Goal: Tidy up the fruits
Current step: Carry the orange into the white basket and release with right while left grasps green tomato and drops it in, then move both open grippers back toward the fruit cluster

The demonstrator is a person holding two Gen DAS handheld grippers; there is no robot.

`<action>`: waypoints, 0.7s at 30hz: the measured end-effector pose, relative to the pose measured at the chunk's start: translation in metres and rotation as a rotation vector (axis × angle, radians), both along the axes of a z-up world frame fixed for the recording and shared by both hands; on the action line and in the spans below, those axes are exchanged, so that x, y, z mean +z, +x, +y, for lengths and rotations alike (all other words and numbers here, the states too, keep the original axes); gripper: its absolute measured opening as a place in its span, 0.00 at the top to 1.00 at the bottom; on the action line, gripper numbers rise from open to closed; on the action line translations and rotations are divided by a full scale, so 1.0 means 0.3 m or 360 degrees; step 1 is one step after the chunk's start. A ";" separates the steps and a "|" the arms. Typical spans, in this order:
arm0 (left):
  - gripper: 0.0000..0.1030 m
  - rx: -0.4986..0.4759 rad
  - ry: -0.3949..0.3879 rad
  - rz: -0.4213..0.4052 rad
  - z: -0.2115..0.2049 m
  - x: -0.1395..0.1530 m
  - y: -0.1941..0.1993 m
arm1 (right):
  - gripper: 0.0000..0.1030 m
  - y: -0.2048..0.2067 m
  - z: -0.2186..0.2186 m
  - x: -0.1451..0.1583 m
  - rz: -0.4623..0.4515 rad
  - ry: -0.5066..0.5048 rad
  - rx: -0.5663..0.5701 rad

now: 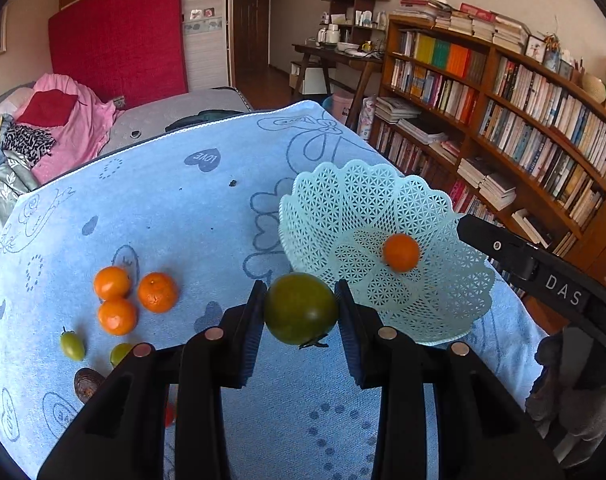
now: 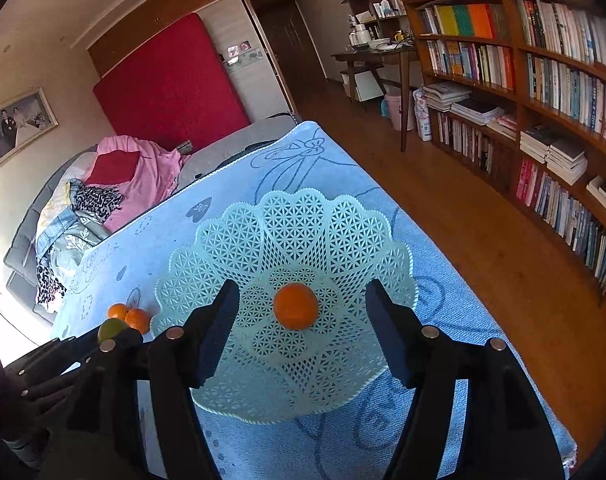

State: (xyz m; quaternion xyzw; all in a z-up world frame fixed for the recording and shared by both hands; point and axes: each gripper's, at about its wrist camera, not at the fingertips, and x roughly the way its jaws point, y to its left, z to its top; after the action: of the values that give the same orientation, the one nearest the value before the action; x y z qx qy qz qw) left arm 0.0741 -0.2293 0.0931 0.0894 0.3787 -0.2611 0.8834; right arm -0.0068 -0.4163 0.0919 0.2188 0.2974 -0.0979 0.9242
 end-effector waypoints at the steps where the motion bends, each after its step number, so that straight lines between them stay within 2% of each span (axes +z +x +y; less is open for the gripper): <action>1: 0.66 -0.0004 0.0001 0.0001 -0.007 -0.001 0.000 | 0.35 -0.005 -0.002 0.006 -0.0010 -0.0003 -0.0009; 13: 0.64 -0.0086 0.0031 0.0019 -0.109 -0.026 0.012 | 0.33 -0.052 -0.028 0.053 -0.0095 -0.0012 -0.0082; 15: 0.48 -0.0086 0.0033 0.0014 -0.117 -0.026 0.014 | 0.33 -0.053 -0.033 0.054 -0.0097 -0.0004 -0.0089; 16: 0.30 -0.0071 0.0030 0.0011 -0.115 -0.025 0.018 | 0.32 -0.054 -0.035 0.054 -0.0099 0.0000 -0.0093; 17: 0.22 -0.0054 0.0020 0.0004 -0.109 -0.023 0.020 | 0.31 -0.055 -0.037 0.053 -0.0101 0.0003 -0.0097; 21: 0.17 0.0018 0.0031 0.0005 -0.076 -0.025 0.038 | 0.27 -0.059 -0.040 0.057 -0.0113 0.0005 -0.0109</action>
State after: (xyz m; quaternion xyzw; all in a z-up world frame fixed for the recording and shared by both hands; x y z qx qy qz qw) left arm 0.0854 -0.2522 0.0855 0.0955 0.3832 -0.2526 0.8833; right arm -0.0246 -0.4283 0.1090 0.2337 0.2568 -0.1212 0.9299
